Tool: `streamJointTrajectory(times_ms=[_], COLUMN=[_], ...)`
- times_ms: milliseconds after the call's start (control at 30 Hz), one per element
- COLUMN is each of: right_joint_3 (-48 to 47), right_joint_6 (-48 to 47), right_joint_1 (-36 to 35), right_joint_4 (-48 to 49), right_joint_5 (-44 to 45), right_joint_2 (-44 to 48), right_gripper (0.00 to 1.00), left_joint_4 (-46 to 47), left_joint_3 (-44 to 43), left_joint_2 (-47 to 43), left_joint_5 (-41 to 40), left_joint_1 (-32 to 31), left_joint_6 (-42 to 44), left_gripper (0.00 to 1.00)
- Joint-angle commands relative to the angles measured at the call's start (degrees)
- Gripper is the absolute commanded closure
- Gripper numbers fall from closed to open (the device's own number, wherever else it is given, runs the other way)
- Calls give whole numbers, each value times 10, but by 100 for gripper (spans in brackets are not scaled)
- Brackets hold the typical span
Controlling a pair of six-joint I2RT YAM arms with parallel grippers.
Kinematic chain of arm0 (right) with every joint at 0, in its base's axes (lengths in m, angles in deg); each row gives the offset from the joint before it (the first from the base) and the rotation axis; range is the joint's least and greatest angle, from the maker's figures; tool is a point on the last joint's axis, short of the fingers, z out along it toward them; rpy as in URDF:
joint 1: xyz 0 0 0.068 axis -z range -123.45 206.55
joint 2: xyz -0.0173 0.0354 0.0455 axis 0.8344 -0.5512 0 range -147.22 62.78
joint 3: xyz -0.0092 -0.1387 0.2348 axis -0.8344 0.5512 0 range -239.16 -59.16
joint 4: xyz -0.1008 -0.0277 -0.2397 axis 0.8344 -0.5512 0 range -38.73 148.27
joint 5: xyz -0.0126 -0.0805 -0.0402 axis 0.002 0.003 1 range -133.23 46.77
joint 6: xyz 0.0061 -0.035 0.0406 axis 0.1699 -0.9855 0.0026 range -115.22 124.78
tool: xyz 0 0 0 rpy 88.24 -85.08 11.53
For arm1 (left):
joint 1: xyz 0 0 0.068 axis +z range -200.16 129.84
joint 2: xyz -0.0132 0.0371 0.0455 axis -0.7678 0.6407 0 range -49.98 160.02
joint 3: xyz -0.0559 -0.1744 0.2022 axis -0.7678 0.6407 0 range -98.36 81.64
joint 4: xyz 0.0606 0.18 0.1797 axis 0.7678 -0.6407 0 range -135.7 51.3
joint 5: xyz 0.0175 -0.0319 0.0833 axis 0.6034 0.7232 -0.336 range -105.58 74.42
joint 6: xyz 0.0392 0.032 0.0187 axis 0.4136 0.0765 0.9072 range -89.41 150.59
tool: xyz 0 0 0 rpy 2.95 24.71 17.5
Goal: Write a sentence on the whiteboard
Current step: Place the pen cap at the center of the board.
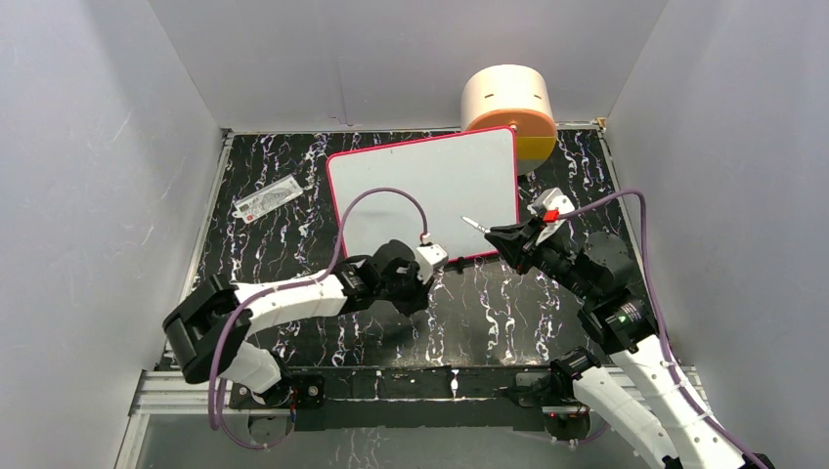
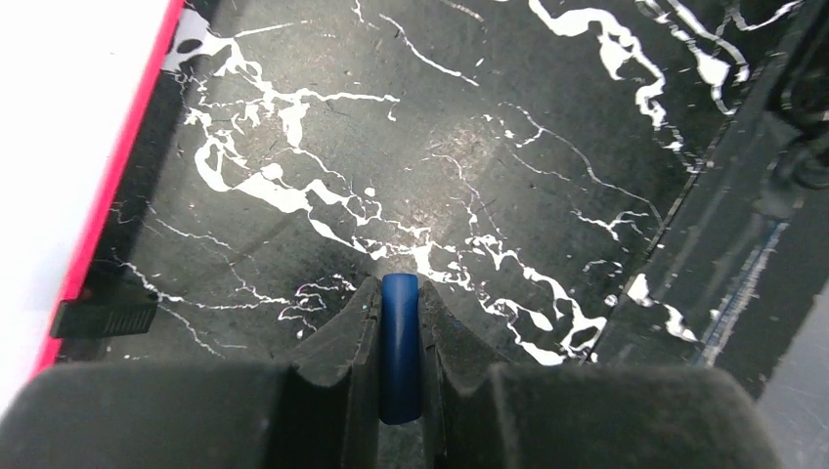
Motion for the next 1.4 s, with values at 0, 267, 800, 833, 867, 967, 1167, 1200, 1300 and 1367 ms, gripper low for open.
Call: streamJointTrajectory(times_ms=[0,267,800,833,867,967,1167,1200,1300,1367], right_joint_3=[3,5,5,4,4,2,-4,-6,-11,-14], right_joint_6=[-2,-1,0,0,0,1,3,4,5,7], right_joint_1=[2,2,2,2,2,2,2,2,2,2], right_joint_4=[23,23,24,24,24,24,26,25,23,22], right_joint_5=[16,20,20,21,21,20,25,27,31,31], right_joint_2=[3,0,-5,-6,-6,-9,-10,-11,-12,-13], right_gripper=[100,100,100,100,100,100,100,100,100,100], left_joint_4=[43,77,87,86,83,65,29,19,-16,-42], left_joint_3=[8,21,39,38,36,24,-4,-12,-35,-50], left_joint_2=[30,81,75,70,64,51,11,1,-27,-48], left_joint_5=[-71,-88,-110,-110,-110,-130,-157,-165,-194,-212], left_joint_1=[-26,-52,-65,-65,-65,-65,-64,-64,-61,-57], left_joint_6=[-14,-20,-18,-19,-19,-22,-26,-26,-25,-22], left_gripper=[100,100,71,70,69,65,51,48,41,36])
